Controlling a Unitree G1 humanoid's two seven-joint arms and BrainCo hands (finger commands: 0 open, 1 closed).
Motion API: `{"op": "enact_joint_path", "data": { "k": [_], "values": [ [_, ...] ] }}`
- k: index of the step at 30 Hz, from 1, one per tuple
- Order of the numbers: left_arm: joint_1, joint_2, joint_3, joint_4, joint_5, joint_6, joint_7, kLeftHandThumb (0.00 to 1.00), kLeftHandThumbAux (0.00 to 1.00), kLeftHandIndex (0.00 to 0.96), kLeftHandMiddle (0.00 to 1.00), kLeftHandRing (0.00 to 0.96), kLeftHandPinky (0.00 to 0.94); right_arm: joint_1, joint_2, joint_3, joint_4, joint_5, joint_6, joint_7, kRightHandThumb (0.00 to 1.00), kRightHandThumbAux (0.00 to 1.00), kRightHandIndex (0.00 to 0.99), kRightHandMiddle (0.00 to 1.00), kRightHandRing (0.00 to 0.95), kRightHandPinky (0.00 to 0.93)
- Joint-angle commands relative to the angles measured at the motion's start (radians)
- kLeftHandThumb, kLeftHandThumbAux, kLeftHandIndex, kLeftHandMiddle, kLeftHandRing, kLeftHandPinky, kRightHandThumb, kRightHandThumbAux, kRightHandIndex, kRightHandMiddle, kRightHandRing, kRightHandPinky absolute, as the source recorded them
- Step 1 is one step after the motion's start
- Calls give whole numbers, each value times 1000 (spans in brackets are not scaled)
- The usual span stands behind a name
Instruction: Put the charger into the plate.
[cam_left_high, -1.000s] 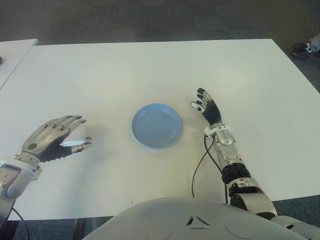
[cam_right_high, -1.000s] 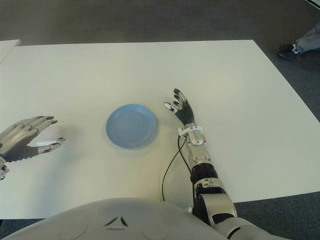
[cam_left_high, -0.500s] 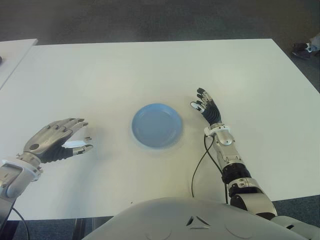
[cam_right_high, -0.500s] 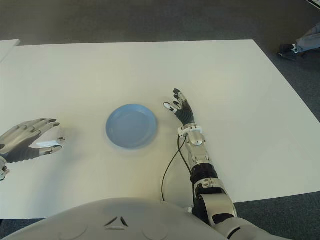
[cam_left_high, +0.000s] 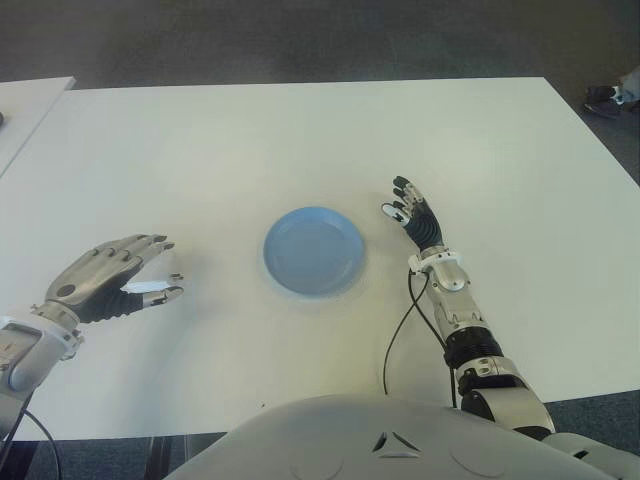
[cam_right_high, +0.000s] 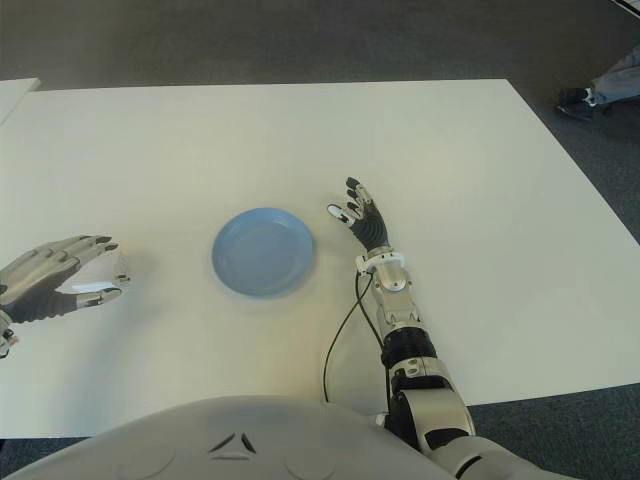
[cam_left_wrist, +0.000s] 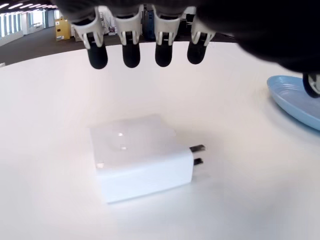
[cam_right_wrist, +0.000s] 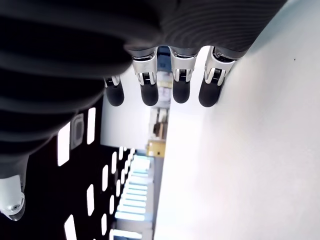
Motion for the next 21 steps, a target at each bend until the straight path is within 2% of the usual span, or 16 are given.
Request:
{"op": "enact_joint_path", "data": {
  "k": [1, 11, 16, 21],
  "values": [
    [-8, -18, 18, 12, -6, 7, -1, 408, 127, 0, 0, 0, 0, 24, -6, 2, 17, -4, 33, 7, 31, 541, 0, 10, 24, 80],
    [-18, -26, 65, 32, -30, -24, 8, 426, 135, 0, 0, 0, 0, 22, -9, 4, 22, -8, 31, 9, 31, 532, 0, 11, 26, 81],
    [-43, -5, 88, 119, -39, -69, 37, 447, 138, 0, 0, 0, 0, 23, -7, 5, 22, -10, 30, 5, 32, 527, 0, 12, 28, 87],
    [-53, -1, 111, 158, -19, -79, 75, 485, 146, 0, 0, 0, 2, 25, -7, 6, 20, -11, 32, 2, 36, 532, 0, 14, 30, 88]
  ]
}}
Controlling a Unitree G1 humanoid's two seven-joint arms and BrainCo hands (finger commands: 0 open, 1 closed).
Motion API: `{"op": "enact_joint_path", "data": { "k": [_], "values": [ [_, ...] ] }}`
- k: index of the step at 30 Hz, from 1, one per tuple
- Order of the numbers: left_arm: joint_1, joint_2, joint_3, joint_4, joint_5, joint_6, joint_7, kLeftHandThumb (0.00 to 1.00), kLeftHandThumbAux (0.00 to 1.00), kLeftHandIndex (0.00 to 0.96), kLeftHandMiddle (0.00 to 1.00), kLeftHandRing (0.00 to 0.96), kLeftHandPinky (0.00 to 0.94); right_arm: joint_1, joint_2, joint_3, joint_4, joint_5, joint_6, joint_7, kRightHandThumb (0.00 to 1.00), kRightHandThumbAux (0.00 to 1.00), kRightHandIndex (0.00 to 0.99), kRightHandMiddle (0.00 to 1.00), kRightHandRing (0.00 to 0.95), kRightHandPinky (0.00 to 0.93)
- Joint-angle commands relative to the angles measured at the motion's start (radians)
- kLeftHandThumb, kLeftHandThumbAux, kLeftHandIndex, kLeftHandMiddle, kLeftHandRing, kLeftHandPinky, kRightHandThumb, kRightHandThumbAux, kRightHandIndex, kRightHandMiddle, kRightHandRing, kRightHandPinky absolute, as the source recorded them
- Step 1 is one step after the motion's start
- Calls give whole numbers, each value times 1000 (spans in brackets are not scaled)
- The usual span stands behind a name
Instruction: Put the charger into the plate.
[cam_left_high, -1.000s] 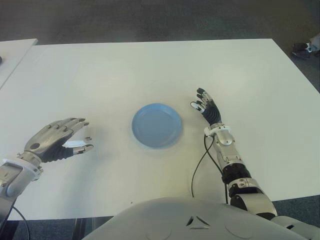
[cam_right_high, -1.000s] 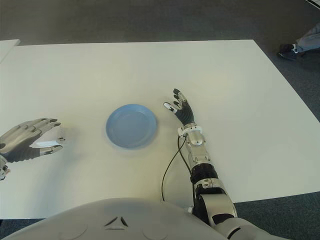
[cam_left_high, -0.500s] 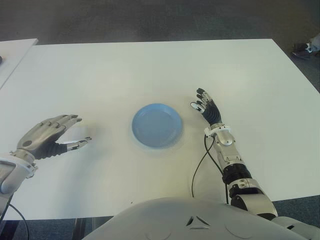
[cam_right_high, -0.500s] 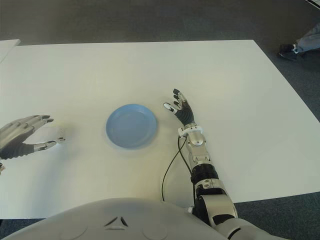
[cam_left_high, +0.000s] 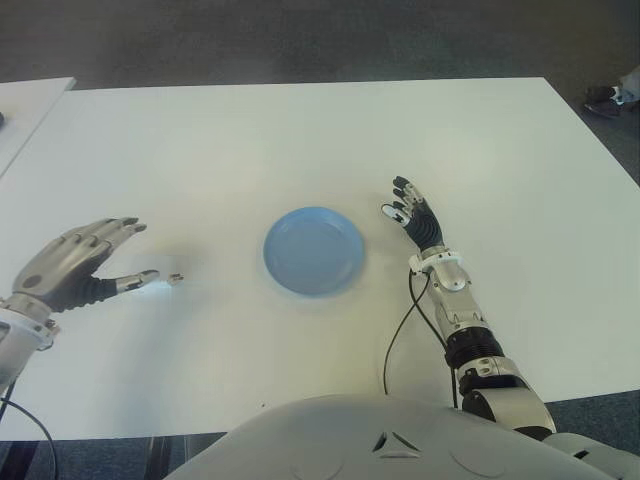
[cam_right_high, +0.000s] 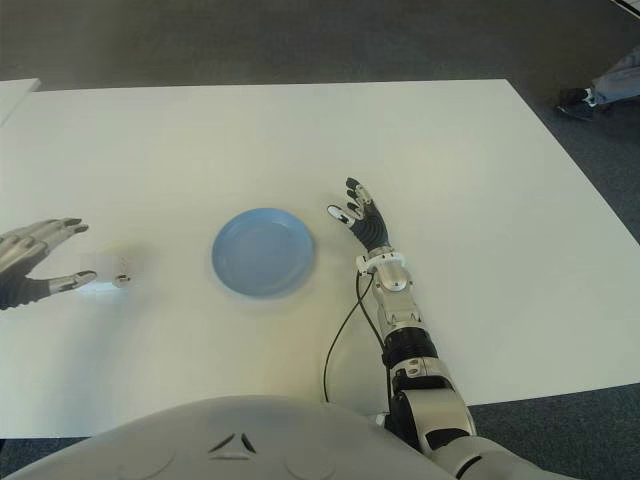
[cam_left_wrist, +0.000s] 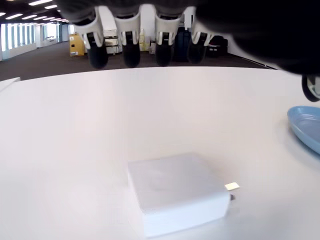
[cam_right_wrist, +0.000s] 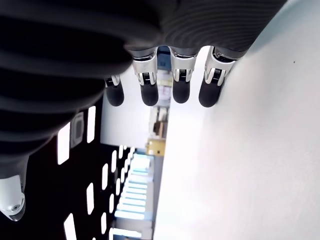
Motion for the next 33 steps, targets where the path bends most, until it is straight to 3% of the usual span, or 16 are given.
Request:
{"op": "enact_joint_path", "data": {
  "k": [1, 33],
  "values": [
    [-10, 11, 23, 43, 16, -14, 37, 492, 151, 0, 0, 0, 3, 25, -3, 4, 20, -9, 32, 0, 36, 532, 0, 14, 30, 87],
    [9, -22, 49, 10, 50, -27, 95, 450, 152, 0, 0, 0, 28, 21, -28, -8, 37, 3, 13, 26, 59, 545, 0, 25, 42, 98]
  ]
}}
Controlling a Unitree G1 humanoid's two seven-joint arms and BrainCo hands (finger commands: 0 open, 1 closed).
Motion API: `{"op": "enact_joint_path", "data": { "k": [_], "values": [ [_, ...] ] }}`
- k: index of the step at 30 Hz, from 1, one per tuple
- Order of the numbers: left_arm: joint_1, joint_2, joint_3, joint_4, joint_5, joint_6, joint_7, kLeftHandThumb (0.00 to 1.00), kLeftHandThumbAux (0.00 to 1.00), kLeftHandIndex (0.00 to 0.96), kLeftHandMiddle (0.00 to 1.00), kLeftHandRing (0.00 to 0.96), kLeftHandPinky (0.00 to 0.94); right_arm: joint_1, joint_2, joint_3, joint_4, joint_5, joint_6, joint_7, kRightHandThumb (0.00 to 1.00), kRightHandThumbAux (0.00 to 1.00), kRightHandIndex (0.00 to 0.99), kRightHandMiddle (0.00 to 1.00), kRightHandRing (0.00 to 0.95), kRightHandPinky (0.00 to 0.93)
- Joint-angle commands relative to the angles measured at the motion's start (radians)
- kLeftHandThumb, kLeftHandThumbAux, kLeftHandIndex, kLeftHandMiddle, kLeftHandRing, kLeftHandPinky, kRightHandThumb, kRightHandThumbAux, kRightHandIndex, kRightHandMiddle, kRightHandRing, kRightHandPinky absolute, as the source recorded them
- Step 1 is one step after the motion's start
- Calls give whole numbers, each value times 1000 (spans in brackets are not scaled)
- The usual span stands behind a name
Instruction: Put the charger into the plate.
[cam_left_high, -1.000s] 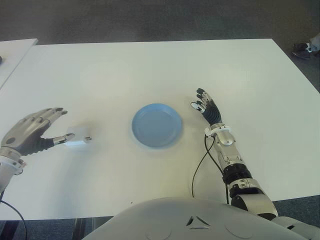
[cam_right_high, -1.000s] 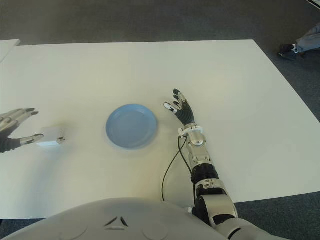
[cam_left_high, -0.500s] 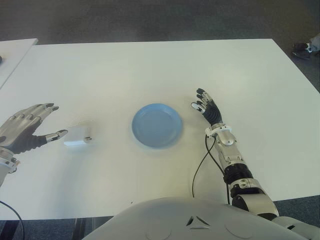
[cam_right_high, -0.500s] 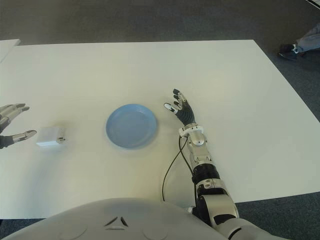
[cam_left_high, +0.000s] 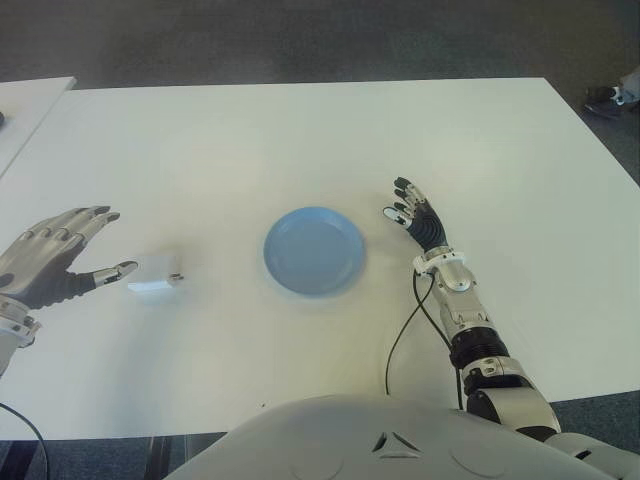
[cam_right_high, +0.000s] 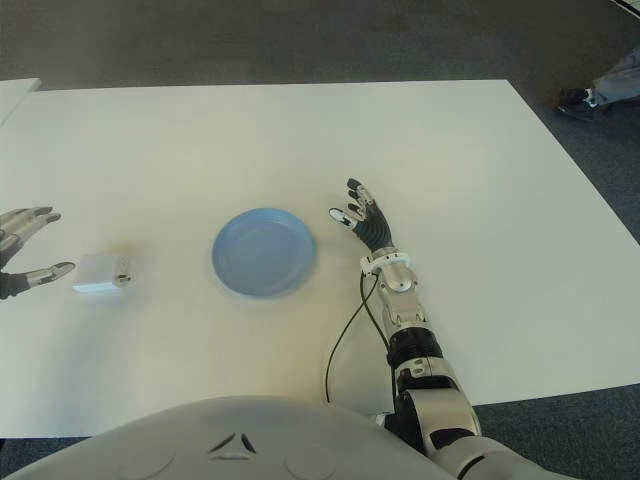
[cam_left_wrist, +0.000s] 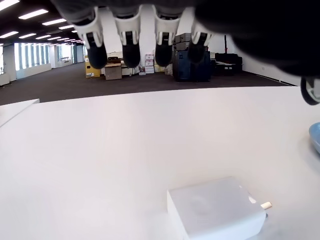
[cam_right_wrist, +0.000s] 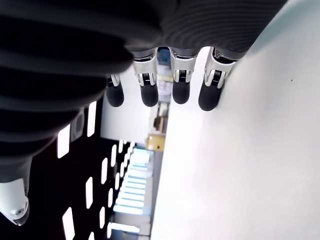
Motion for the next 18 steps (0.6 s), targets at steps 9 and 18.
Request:
{"op": "enact_joint_path", "data": {
  "k": [9, 18],
  "values": [
    [5, -9, -6, -4, 7, -31, 23, 459, 149, 0, 0, 0, 18, 21, -1, -3, 25, -5, 26, -7, 59, 543, 0, 23, 41, 98],
    [24, 1, -8, -34, -11, -43, -19, 460, 120, 0, 0, 0, 0, 20, -1, -1, 26, -6, 26, -7, 63, 547, 0, 20, 37, 91]
  ]
}}
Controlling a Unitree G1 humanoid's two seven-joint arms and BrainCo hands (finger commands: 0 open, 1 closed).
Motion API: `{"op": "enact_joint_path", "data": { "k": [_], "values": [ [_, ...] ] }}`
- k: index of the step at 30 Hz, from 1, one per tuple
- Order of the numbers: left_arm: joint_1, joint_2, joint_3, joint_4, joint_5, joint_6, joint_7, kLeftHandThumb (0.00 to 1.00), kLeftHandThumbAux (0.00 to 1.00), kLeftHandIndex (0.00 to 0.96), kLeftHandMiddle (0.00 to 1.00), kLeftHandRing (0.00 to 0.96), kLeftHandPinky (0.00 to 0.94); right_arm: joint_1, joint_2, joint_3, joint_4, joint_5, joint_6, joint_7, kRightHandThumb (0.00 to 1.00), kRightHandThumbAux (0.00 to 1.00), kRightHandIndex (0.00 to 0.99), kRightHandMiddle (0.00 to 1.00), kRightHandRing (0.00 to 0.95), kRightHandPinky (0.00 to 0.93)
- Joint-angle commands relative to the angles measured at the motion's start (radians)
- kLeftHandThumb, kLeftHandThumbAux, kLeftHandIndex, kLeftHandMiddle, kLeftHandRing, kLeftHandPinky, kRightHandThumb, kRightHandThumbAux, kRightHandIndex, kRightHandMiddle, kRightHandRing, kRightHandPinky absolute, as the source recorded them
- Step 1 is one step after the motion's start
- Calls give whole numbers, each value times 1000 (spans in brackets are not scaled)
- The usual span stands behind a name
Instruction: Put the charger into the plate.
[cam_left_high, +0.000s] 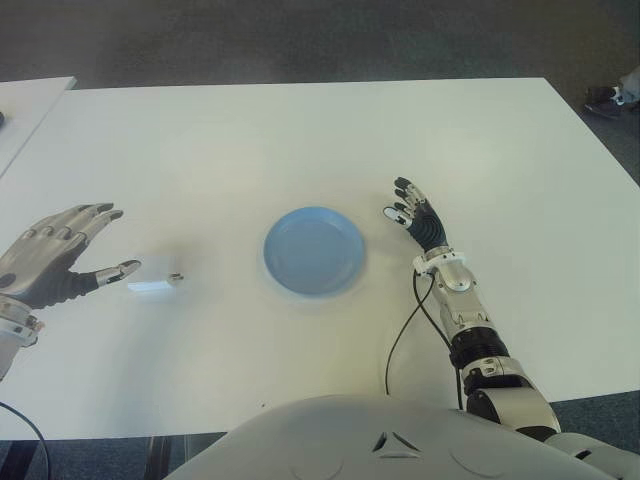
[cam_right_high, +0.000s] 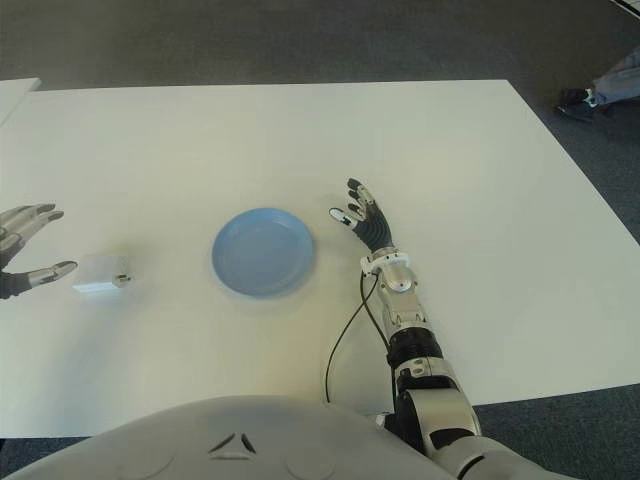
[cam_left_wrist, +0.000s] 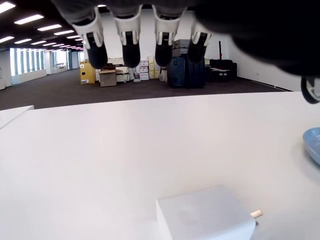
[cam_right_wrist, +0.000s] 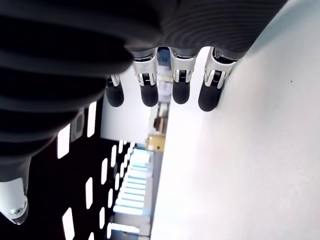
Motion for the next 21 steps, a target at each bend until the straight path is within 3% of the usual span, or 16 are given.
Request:
{"op": "enact_joint_path", "data": {
  "k": [1, 10, 21],
  "values": [
    [15, 9, -10, -5, -5, -19, -33, 455, 118, 0, 0, 0, 0, 20, -1, -1, 27, -5, 26, -4, 63, 548, 0, 20, 37, 91],
    [28, -9, -38, -65, -32, -31, -105, 406, 108, 0, 0, 0, 0, 16, -1, 1, 30, -5, 29, -4, 66, 557, 0, 22, 39, 94],
    [20, -34, -112, -147, -70, -13, -206, 446, 98, 0, 0, 0, 0, 12, -2, 2, 33, -6, 28, -3, 62, 559, 0, 24, 41, 95]
  ]
}}
